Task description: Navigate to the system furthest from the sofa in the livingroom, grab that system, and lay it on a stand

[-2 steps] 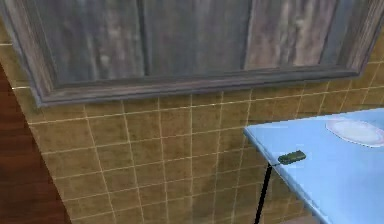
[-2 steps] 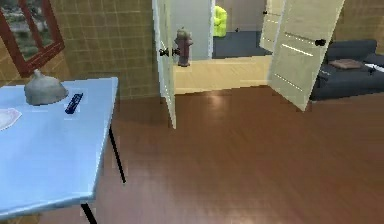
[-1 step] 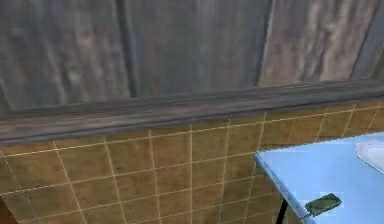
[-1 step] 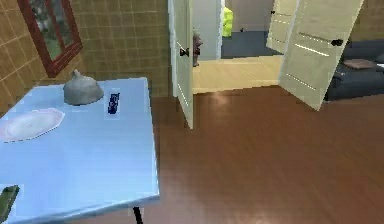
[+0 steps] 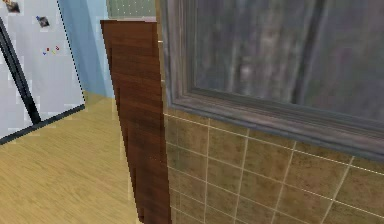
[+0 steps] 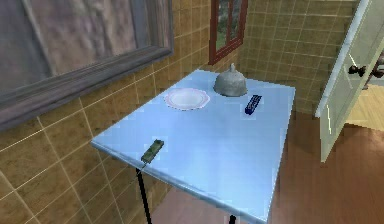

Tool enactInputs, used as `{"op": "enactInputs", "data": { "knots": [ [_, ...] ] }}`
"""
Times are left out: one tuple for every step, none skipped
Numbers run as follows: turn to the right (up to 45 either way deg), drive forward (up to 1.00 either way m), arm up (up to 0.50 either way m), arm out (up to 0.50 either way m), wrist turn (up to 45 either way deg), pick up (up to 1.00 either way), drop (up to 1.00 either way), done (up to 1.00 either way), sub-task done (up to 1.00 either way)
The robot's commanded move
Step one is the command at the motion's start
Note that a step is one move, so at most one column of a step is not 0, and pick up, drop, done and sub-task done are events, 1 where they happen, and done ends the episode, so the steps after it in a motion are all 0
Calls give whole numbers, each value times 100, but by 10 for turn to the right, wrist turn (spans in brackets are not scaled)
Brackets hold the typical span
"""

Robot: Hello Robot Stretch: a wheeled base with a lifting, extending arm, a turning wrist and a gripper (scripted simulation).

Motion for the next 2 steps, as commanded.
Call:
{"op": "enactInputs", "data": {
  "knots": [
    [0,0,50,0,0,0,0,0,0],
    [0,0,38,0,0,0,0,0,0]
  ]
}}
